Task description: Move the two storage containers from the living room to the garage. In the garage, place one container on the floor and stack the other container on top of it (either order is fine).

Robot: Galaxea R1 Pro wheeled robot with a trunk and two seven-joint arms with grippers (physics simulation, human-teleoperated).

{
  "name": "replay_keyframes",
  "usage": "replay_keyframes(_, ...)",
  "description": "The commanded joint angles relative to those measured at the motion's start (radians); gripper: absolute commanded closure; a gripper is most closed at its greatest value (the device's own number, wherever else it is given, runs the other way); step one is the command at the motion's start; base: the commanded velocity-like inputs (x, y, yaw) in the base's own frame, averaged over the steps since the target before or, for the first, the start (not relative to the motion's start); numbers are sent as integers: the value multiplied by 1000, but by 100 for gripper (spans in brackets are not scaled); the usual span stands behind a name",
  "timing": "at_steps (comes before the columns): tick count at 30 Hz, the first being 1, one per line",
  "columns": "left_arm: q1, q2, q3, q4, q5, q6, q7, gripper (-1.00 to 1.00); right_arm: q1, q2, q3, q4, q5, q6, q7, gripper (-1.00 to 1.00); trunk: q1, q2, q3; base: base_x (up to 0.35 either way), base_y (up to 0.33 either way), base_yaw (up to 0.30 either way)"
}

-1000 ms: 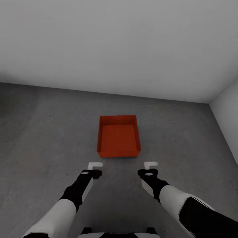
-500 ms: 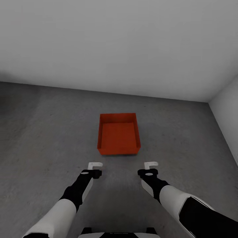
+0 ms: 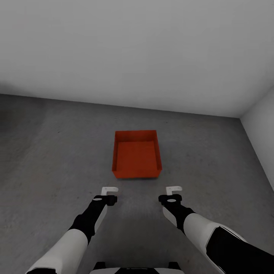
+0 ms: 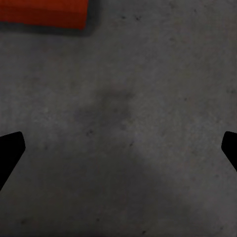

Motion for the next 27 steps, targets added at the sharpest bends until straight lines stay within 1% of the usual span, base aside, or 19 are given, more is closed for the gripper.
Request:
replay_keyframes(1,0,-1,1,-2,-6,6,1,-100,0,0,8,-1,-7,3,-5,-100,0,-1,-1,0,0,0)
replay_keyframes(27,0,-1,1,-3,-6,7,4,-100,0,0,8,-1,-8,2,-5,-100,0,-1,-1,0,0,0)
